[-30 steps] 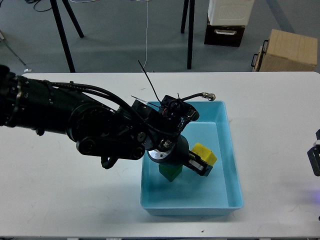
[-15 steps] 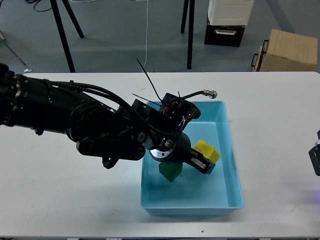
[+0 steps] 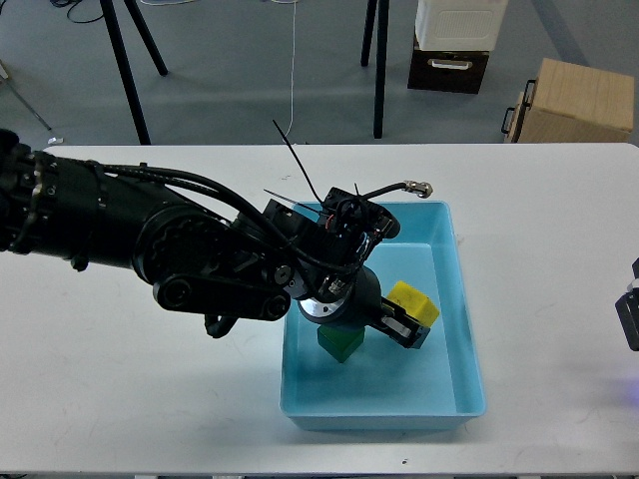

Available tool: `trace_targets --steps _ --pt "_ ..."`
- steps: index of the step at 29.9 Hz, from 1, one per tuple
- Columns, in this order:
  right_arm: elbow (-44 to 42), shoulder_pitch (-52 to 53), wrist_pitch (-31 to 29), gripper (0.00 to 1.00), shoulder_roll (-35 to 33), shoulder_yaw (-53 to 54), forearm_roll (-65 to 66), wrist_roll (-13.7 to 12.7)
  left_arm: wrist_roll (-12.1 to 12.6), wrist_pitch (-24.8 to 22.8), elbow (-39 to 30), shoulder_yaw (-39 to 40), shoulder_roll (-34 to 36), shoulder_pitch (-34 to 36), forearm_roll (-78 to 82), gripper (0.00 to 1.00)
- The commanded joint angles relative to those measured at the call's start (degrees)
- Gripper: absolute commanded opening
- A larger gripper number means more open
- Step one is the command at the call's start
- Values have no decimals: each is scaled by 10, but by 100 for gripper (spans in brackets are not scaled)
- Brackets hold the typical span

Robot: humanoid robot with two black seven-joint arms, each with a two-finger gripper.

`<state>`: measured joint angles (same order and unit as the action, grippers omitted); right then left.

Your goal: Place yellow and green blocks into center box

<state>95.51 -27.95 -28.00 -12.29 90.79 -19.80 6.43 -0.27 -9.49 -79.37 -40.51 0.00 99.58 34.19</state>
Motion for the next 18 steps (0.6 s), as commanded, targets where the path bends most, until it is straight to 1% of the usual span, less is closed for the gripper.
trace_targets --steps 1,8,11,13,16,18 --pt "0 0 0 100 0 0 -1 1 0 -1 0 1 0 0 0 56" --pt "0 0 0 100 0 0 -1 0 0 -1 0 1 0 -1 -1 66" --pt "0 -1 0 100 0 0 0 1 0 -1 0 2 0 -3 -1 73" --pt "0 0 0 100 0 0 0 1 0 0 0 2 0 -3 -1 80" --pt "0 -1 0 100 0 0 -1 1 1 -1 0 3 0 -4 -1 84" --pt "0 0 0 100 0 0 -1 1 1 -1 3 8 0 -4 -3 85"
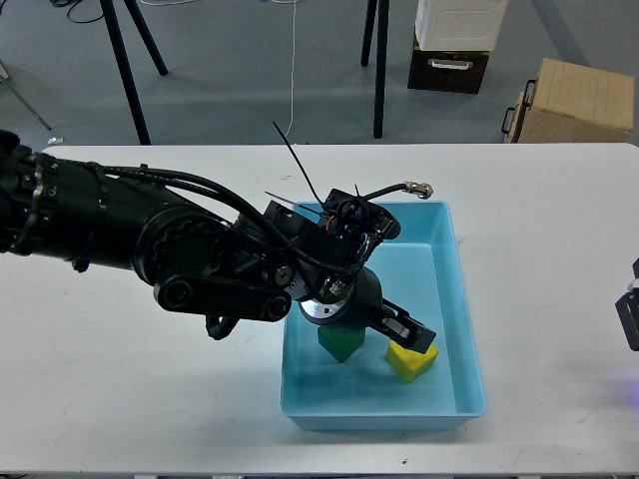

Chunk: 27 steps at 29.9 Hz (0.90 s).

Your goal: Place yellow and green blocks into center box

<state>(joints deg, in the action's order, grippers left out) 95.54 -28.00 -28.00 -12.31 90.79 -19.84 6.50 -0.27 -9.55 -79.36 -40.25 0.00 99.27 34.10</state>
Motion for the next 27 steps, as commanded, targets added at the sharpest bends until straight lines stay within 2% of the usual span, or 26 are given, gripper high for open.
trace_targets --steps 1,3,8,11,15,17,19,23,25,27 --pt "0 0 0 100 0 1 0 0 0 1 5 11 0 0 -4 86" --pt "0 0 0 100 0 1 0 0 -3 4 14 47 0 0 -13 86" --pt "-1 2 0 100 1 -1 1 0 -47 6 40 159 78 -2 -129 86" --pt "-1 4 0 100 2 -1 1 0 -71 10 43 226 135 -35 -205 86" --pt "-2 6 0 100 2 -3 1 0 -76 10 48 385 199 -127 -223 87" --pt "-3 7 0 100 3 -3 2 0 -75 9 67 457 207 -175 -222 93" --pt "-4 8 0 100 4 -4 2 0 -76 6 89 525 208 -225 -221 98" --pt "-6 14 0 100 4 -5 2 0 -85 -4 113 665 199 -303 -226 98" --pt "-8 20 0 100 4 -7 3 0 -96 -25 115 745 185 -354 -229 99" --pt "-8 24 0 100 4 -8 3 0 -96 -54 119 841 161 -417 -229 99"
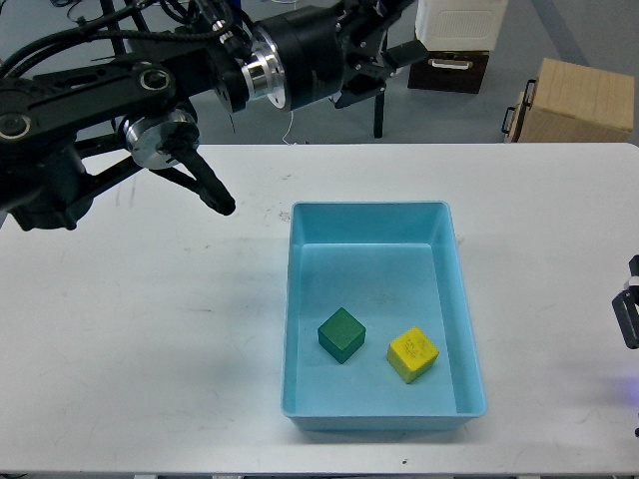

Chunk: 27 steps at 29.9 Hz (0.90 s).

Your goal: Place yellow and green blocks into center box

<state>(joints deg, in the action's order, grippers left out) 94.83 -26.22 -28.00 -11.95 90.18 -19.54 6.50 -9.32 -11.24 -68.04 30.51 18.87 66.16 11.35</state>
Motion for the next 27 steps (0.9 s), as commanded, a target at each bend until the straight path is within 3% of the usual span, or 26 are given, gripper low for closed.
trace_targets --steps 1,6,11,17,21,27 --pt "-2 6 0 100 1 -2 0 0 -5 -52 7 186 -36 -117 -3 99" --pt "-1 6 0 100 3 -2 13 1 -2 -91 -4 363 -52 -257 -10 100" --pt "4 8 0 100 6 -4 34 2 8 -85 -93 488 -79 -393 -26 100" --pt "5 4 0 100 18 -4 33 4 59 -87 -204 549 -101 -587 -39 100" --pt "6 -7 0 100 21 -2 34 4 60 -92 -279 570 -121 -705 -61 100" --pt "14 -40 0 100 25 0 34 4 59 -110 -292 570 -160 -821 -62 100"
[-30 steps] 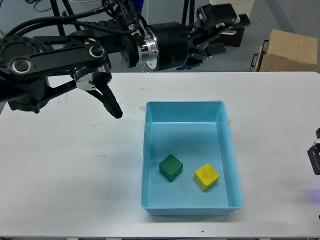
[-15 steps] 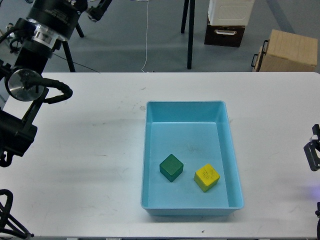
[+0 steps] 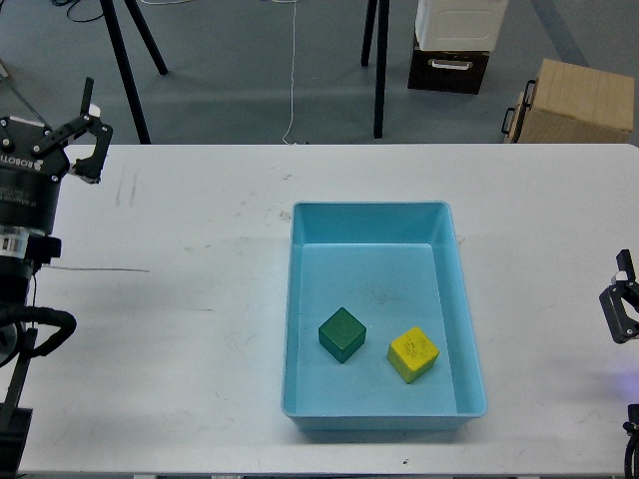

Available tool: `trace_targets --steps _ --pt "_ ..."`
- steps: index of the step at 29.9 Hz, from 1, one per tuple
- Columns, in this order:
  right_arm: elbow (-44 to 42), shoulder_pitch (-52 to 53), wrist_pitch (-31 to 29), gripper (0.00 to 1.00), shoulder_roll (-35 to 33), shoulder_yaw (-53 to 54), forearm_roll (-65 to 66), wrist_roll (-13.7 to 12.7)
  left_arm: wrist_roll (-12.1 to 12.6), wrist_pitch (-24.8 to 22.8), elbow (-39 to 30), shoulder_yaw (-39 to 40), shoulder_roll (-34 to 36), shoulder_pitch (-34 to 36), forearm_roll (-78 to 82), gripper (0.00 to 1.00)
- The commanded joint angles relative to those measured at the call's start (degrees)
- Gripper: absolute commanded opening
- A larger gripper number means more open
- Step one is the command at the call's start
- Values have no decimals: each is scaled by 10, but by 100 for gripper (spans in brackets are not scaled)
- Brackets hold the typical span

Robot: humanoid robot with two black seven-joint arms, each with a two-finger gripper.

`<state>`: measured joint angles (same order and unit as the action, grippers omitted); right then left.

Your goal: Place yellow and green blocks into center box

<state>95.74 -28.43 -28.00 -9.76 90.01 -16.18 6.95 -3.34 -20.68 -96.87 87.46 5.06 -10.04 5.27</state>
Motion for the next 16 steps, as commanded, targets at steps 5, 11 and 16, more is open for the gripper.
trace_targets --steps 5,11,16 --pt "7 -31 0 100 8 -4 3 -1 -1 -73 -5 -2 -49 -159 -6 100" --pt "17 -31 0 100 10 -15 25 -1 -1 -73 -4 -3 -51 -201 -57 100" --pt "17 -31 0 100 19 -16 26 -1 -1 -73 -4 -3 -51 -201 -62 100"
